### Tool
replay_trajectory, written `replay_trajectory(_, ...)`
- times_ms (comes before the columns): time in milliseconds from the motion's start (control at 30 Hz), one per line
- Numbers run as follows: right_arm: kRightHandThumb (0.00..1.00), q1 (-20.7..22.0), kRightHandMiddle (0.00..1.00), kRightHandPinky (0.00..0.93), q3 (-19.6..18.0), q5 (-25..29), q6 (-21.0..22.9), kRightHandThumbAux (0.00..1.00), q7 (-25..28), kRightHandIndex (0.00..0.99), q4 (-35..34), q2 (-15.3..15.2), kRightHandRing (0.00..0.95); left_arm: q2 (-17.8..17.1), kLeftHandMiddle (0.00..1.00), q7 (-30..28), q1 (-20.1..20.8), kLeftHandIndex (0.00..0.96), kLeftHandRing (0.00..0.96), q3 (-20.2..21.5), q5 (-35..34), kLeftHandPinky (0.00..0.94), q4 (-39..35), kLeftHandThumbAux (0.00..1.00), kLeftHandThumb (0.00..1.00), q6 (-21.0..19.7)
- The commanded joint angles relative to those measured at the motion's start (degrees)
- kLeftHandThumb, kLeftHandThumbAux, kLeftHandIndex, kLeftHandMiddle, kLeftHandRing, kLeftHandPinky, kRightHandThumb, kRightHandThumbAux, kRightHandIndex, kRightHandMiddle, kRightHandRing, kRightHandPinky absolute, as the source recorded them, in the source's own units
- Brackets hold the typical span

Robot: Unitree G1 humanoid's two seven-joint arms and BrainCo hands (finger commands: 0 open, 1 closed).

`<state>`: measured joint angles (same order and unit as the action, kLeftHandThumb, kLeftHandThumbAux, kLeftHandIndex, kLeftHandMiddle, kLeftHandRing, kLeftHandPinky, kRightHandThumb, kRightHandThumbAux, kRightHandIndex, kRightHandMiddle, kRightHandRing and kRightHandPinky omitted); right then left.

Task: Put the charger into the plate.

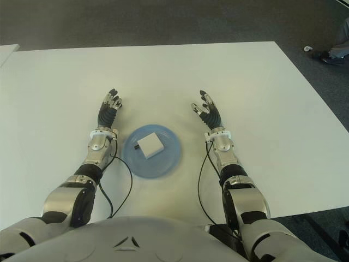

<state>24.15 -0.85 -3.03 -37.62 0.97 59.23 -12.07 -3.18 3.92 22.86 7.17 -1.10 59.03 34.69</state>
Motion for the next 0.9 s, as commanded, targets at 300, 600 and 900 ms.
replay_trajectory(300,0.044,-0.44,0.000,0.000,-6.93,7.01,2.60,0.748,7.45,0.000,8.23,2.45,0.000,-0.32,0.000,3.96,0.01,0.000,0.000,2.43,-0.22,0.000,4.32,0.458,0.000,1.78)
replay_trajectory(600,0.040,-1.04,0.000,0.000,-7.87,6.51,3.21,0.798,7.75,0.000,10.16,2.70,0.000,-0.91,0.000,4.19,0.15,0.000,0.000,2.20,0.57,0.000,5.62,0.438,0.000,3.29)
replay_trajectory(900,0.026,-0.22,0.009,0.011,-8.36,6.37,5.42,0.781,8.76,0.000,11.84,2.31,0.000,-1.18,0.000,3.39,-0.54,0.000,0.000,1.73,0.86,0.000,4.81,0.435,0.000,4.01)
